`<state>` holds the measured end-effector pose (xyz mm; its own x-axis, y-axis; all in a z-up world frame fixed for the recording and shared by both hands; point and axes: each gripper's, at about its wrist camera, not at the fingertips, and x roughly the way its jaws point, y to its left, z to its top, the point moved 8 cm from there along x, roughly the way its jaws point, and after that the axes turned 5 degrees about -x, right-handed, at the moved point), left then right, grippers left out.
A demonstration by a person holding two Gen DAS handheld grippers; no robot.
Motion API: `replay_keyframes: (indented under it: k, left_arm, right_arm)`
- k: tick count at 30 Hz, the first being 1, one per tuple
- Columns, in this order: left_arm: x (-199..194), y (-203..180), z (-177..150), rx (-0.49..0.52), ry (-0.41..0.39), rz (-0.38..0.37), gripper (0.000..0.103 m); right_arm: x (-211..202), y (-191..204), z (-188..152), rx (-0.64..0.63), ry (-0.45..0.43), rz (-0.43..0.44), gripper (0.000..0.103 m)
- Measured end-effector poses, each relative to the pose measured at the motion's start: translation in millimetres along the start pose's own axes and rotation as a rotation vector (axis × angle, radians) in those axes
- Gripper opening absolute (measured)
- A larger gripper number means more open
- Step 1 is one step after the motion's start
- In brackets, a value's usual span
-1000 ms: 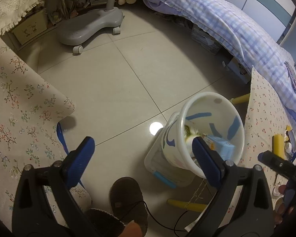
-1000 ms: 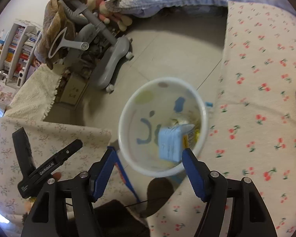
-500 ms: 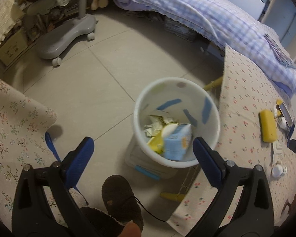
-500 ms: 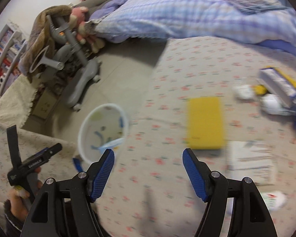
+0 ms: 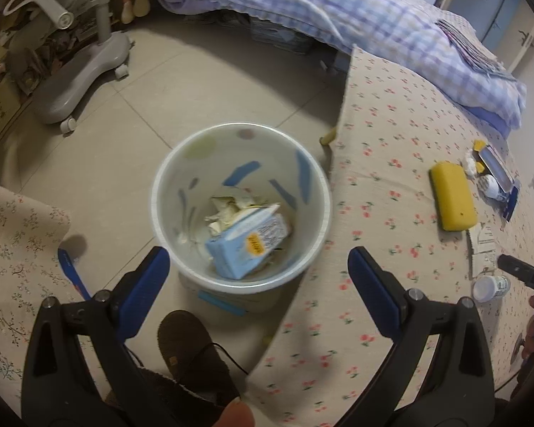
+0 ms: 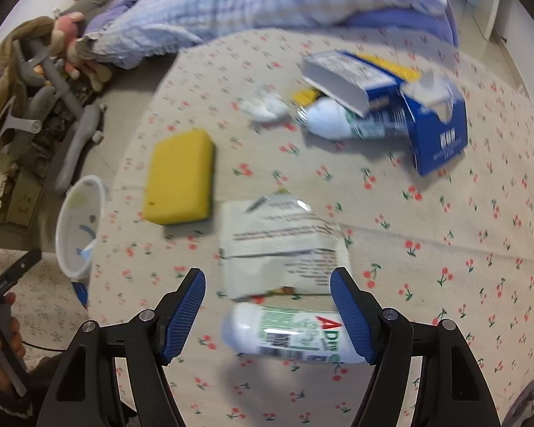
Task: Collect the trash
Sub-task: 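Lower the right tool onto the white wrapper packet and grasp it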
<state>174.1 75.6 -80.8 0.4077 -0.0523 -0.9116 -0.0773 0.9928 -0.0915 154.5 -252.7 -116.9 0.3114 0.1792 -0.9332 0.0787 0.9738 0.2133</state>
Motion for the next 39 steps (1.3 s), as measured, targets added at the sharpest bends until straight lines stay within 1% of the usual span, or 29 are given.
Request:
replay_keyframes:
  k: [4,6,7,10,12,16,19,22,24,26,28,29,32,36,39]
  left_arm:
    - [2.0,-20.1,-3.4,0.025,0.008,-0.012,0.1]
    - [2.7,-28.0,-5.0,0.03,0.012,-0.018,0.1]
    - [3.3,-32.0,-5.7,0.033,0.015,-0.02,0.1]
    - [5.1,-41.4,-6.7,0.041,0.019,-0.022,0.1]
    - [6.7,-48.6,-7.2,0.045,0.024,-0.026,0.1]
    - [10.2,-60.7,-8.5,0.061,0.03,-0.026,0.1]
    - [12.8,-68.1,-9.1,0.068,0.036,-0.025,0.1]
    - [14.8,-79.1,-10.0,0.076,0.042,-0.034,0.1]
    - [15.3,-85.9,-9.5,0.086,0.041,-0.038,0.1]
    - [16.0,-94.8,-8.9,0.092,0.04,-0.046,0.1]
    - [17.3,-101.4,-8.4,0.097,0.043,-0.053,0.1]
    - [17.7,-103.6,-8.3,0.098,0.043,-0.054,0.1]
    - [19.7,-108.1,-8.7,0.094,0.049,-0.059,0.1]
    - [21.6,-110.9,-8.8,0.092,0.053,-0.056,0.1]
    - [22.4,-114.4,-9.9,0.099,0.056,-0.058,0.1]
  right_arm:
    - [13.2,-1.4,1.4,0.024,0.032,0.018,0.076]
    - [19.4,0.0,3.7,0.028,0.044,0.02,0.09]
    - [23.2,0.6,5.1,0.028,0.049,0.019,0.092]
    - [34.2,-3.1,6.5,0.03,0.071,-0.019,0.096]
    - [40.0,-6.2,8.3,0.026,0.075,-0.052,0.101]
    - [45.3,-9.0,11.2,-0.001,0.072,-0.102,0.101]
    - [45.6,-9.3,13.5,-0.007,0.073,-0.103,0.101]
    - [40.4,-12.7,13.2,0.008,0.075,-0.062,0.101]
    - [35.4,-16.6,11.4,0.037,0.077,-0.017,0.101]
    - [27.6,-19.8,10.8,0.066,0.076,0.052,0.101]
    - [21.3,-20.9,9.0,0.074,0.072,0.089,0.101]
    - [18.3,-23.5,8.9,0.077,0.068,0.095,0.101]
    - [18.0,-34.2,10.9,0.087,0.062,0.065,0.101]
    - [25.2,-44.1,5.7,0.109,0.084,0.039,0.101]
    - [25.9,-48.7,6.4,0.109,0.072,0.019,0.1]
